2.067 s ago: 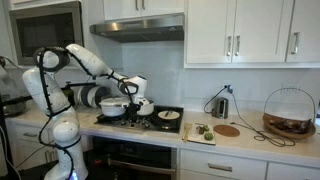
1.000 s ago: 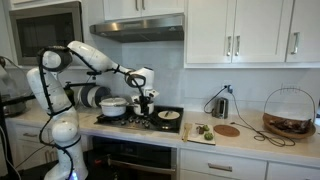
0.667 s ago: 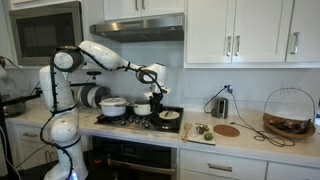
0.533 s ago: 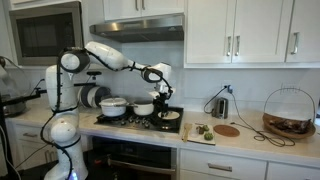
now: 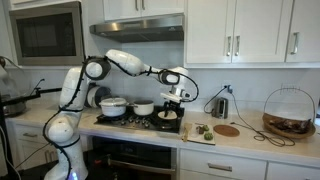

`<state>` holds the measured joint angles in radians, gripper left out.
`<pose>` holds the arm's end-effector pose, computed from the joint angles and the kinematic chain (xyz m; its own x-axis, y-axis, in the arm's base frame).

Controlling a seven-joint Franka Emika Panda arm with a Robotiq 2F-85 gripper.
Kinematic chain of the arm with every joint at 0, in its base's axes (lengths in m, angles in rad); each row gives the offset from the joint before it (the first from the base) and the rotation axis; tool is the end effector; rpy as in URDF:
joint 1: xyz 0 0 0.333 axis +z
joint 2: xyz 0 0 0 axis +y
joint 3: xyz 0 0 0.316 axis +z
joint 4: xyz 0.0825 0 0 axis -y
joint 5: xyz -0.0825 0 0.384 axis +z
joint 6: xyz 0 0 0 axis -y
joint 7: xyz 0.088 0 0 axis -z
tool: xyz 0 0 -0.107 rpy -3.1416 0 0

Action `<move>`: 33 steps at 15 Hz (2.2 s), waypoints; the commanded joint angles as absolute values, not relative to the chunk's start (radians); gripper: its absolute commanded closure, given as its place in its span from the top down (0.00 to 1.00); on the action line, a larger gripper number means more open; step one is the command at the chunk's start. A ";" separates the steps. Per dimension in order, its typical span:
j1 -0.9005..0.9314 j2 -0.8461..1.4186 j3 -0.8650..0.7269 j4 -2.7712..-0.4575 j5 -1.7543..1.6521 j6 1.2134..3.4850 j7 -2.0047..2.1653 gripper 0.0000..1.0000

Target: Remove the wooden spatula from the chopping board, place the spatula in the open grey pot on the right side of the stove, stir the contents of the pot with the spatula, remove the spatula from the pot and put it on the chopping board

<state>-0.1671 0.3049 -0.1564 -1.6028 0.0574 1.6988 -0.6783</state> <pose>0.5990 -0.1851 0.4396 0.9267 0.3429 -0.1538 0.3243 -0.9365 -0.1336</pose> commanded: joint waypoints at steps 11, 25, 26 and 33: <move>-0.294 0.442 -0.100 -1.463 0.099 1.745 -0.996 1.00; -0.343 0.406 -0.081 -1.674 0.193 2.058 -1.154 1.00; -0.345 0.406 -0.079 -1.691 0.195 2.089 -1.182 1.00; -0.344 0.386 -0.059 -1.828 0.195 2.296 -1.345 1.00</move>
